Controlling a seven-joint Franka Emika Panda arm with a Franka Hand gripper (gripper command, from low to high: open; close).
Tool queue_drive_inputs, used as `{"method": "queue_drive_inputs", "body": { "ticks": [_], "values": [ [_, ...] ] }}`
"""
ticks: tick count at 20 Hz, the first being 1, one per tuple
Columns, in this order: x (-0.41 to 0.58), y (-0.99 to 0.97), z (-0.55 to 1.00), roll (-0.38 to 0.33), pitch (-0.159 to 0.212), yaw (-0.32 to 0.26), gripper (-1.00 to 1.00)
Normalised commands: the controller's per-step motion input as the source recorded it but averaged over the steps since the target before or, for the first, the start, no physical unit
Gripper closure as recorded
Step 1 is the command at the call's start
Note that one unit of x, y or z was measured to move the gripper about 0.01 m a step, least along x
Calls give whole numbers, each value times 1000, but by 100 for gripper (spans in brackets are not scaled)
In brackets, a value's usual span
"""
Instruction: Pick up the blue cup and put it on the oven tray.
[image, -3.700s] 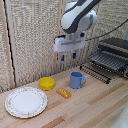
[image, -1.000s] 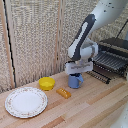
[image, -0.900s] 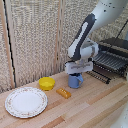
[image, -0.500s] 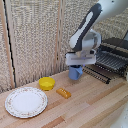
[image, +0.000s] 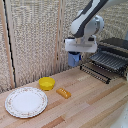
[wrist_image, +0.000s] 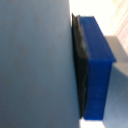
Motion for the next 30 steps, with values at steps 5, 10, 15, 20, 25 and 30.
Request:
{"method": "queue_drive_inputs", "body": {
  "ticks": [5, 10, 15, 20, 25, 30],
  "values": [
    [361, -824, 704, -49, 48, -81, 100],
    [199, -982, 597, -19, 75, -46, 100],
    [133, -947, 463, -50, 119, -56, 100],
    [42, -682, 119, -93, 112, -154, 100],
    [7, -634, -43, -77, 89, -173, 100],
    [0, -599, -114, -32, 58, -177, 100]
  ]
}}
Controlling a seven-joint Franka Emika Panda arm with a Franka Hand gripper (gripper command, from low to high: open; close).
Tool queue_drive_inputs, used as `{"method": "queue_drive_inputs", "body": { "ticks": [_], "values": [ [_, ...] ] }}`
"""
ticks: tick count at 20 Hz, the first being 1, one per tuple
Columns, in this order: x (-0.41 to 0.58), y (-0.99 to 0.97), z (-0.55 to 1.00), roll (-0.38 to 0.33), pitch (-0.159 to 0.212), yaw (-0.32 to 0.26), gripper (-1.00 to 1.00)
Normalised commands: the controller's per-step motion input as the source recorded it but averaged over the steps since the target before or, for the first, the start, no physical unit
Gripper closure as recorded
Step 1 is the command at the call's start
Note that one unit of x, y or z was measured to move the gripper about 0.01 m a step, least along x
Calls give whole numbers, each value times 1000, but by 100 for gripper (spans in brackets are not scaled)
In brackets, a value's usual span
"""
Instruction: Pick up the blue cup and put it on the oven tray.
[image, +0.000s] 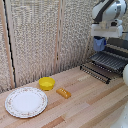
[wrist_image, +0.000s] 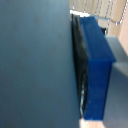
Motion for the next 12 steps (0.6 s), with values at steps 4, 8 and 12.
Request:
{"method": "queue_drive_inputs", "body": {
  "ticks": [4, 8, 12],
  "values": [
    [0, -530, -197, -38, 52, -144, 100],
    [27, -430, -257, -27, 41, -84, 100],
    [86, -293, -286, -26, 3, 7, 100]
  ]
}}
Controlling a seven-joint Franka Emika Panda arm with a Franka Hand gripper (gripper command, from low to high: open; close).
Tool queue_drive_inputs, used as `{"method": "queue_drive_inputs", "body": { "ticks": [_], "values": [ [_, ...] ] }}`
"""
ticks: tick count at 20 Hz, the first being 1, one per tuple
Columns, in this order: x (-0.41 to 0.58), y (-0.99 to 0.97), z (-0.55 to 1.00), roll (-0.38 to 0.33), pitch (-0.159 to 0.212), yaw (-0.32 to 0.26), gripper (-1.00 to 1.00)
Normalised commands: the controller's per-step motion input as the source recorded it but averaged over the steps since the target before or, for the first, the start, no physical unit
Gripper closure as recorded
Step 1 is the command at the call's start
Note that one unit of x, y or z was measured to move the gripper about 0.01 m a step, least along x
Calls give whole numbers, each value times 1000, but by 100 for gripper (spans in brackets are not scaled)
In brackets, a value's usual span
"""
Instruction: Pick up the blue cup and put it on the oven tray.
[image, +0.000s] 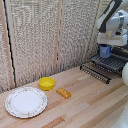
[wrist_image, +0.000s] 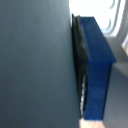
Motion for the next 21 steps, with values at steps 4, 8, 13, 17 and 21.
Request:
{"method": "queue_drive_inputs", "body": {
  "ticks": [4, 8, 13, 17, 21],
  "values": [
    [189, -199, -159, 0, 0, 15, 100],
    [148, -196, 67, -11, 0, -5, -100],
    [26, -134, 386, -13, 21, -14, -100],
    [-3, -95, 654, -81, 30, -89, -100],
    [83, -39, 678, 2, 42, -36, -100]
  ]
}}
